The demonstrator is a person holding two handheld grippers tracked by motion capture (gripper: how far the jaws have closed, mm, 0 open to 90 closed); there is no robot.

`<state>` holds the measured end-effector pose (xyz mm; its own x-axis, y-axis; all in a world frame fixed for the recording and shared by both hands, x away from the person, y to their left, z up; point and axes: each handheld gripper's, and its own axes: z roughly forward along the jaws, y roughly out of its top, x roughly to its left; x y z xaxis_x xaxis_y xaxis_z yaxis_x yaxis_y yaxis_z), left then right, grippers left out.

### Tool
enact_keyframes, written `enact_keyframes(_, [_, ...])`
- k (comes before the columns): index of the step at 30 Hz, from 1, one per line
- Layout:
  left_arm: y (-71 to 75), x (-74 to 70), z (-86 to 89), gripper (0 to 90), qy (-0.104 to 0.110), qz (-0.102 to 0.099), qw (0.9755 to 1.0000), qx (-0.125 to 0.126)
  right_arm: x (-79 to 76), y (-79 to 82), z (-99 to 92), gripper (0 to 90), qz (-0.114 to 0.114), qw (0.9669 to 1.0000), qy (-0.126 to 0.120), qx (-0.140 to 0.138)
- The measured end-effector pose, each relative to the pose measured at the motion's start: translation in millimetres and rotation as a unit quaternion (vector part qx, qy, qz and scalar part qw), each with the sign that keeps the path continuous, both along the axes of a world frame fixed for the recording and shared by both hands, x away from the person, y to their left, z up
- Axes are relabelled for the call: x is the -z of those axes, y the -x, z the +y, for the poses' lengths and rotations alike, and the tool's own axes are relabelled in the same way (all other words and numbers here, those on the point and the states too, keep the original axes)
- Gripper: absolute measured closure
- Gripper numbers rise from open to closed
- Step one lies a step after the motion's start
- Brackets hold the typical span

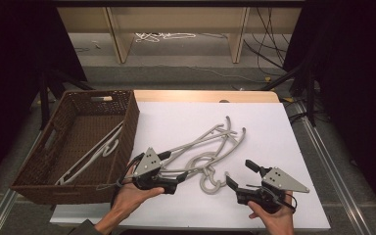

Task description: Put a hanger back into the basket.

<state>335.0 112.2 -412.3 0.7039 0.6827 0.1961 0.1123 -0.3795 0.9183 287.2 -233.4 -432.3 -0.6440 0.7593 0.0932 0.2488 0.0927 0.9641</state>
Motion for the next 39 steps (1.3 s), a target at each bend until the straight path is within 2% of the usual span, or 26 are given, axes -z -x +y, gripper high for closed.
enact_keyframes(2, [-0.5, 1.5, 2.5, 15.9, 0.001, 0.003, 1.0, 0.009, 0.5, 0.0, 0.4, 16.0, -0.002, 1.0, -0.003, -0.001])
enact_keyframes(3, [-0.9, 2.4, 4.1, 15.9, 0.004, -0.009, 0.9999, -0.01, 0.7, 0.0, 0.3, 16.0, -0.003, 1.0, -0.004, -0.001])
enact_keyframes(4, [-0.6, 2.7, 5.1, 15.9, -0.002, 0.0, 1.0, 0.001, 0.7, 0.0, 0.3, 16.0, -0.003, 1.0, -0.004, -0.001])
enact_keyframes(6, [-0.2, 4.2, 5.4, 15.9, 0.003, 0.004, 0.9999, 0.011, 1.2, -0.6, -0.7, 15.9, 0.001, 1.0, -0.006, -0.002])
enact_keyframes(7, [-0.4, 4.8, 5.7, 15.9, 0.006, 0.006, 0.9998, 0.016, 1.8, -1.4, 0.0, 15.9, -0.005, 0.9999, -0.014, -0.001])
enact_keyframes(8, [-0.8, 4.7, 7.8, 15.9, 0.0, -0.006, 1.0, -0.005, 2.0, -1.7, 0.0, 15.9, -0.007, 0.9999, -0.016, -0.001])
enact_keyframes(9, [-1.3, 5.2, 8.4, 15.9, 0.006, 0.005, 0.9998, 0.017, 1.8, -1.7, -0.4, 15.9, -0.007, 0.9999, -0.015, -0.001])
enact_keyframes(12, [-1.5, 5.5, 10.2, 15.9, 0.009, 0.001, 0.9998, 0.017, 1.8, -1.5, -0.8, 16.0, -0.007, 0.9998, -0.016, 0.0])
enact_keyframes(13, [-1.2, 5.9, 10.6, 15.9, 0.016, 0.0, 0.9996, 0.022, 0.3, -0.8, -3.7, 15.9, -0.002, 1.0, -0.003, 0.002])
enact_keyframes(16, [2.3, 8.2, 13.6, 15.9, 0.025, -0.007, 0.9993, 0.029, 0.0, -1.2, -3.3, 15.9, -0.004, 1.0, -0.005, 0.001])
enact_keyframes(17, [3.8, 9.5, 14.8, 15.9, 0.028, -0.016, 0.9993, 0.02, -0.2, -1.1, -2.5, 15.9, -0.005, 1.0, -0.004, 0.005])
enact_keyframes(18, [5.2, 10.8, 15.2, 15.9, 0.029, -0.011, 0.9991, 0.027, -0.2, -1.1, -2.5, 15.9, -0.005, 1.0, -0.004, 0.005])
enact_keyframes(23, [7.0, 15.1, 16.4, 15.9, 0.029, -0.011, 0.999, 0.031, -0.5, -0.6, -2.7, 15.9, -0.007, 1.0, -0.005, -0.001])
enact_keyframes(27, [7.2, 16.4, 14.7, 16.0, 0.021, -0.008, 0.9992, 0.033, -0.4, -0.3, -3.0, 15.9, -0.007, 0.9999, -0.007, 0.0])
enact_keyframes(28, [7.0, 17.5, 13.7, 15.9, 0.023, -0.005, 0.9991, 0.035, -0.3, -0.9, -3.4, 15.9, -0.013, 0.9999, -0.006, -0.002])
enact_keyframes(29, [6.1, 18.4, 13.8, 15.9, 0.012, -0.005, 0.9996, 0.025, -0.6, -0.9, -3.8, 15.9, -0.013, 0.9999, -0.001, -0.001])
enact_keyframes(31, [5.9, 19.1, 13.0, 15.9, 0.011, -0.004, 0.9996, 0.025, -0.1, -1.1, -3.3, 15.9, -0.012, 0.9999, -0.004, -0.002])
enact_keyframes(32, [5.7, 19.2, 13.2, 15.9, 0.005, -0.009, 0.9999, 0.011, -0.1, -1.1, -3.3, 15.9, -0.012, 0.9999, -0.004, -0.002])
enact_keyframes(33, [5.8, 19.3, 12.6, 15.9, 0.003, -0.003, 0.9998, 0.018, -0.4, -0.4, -3.9, 15.9, -0.007, 1.0, 0.001, -0.001])
enact_keyframes(34, [5.3, 19.3, 12.1, 15.9, 0.006, -0.002, 0.9998, 0.021, 0.0, -0.8, -3.8, 15.9, -0.014, 0.9999, -0.006, -0.001])
enact_keyframes(36, [3.9, 18.8, 12.5, 15.9, 0.011, -0.003, 0.9997, 0.022, 0.1, -0.7, -4.0, 15.9, -0.013, 0.9999, -0.01, 0.001])
enact_keyframes(39, [1.9, 19.1, 13.1, 16.0, 0.016, -0.006, 0.9995, 0.025, 0.3, 0.6, -5.1, 15.9, -0.002, 0.9999, -0.011, 0.007])
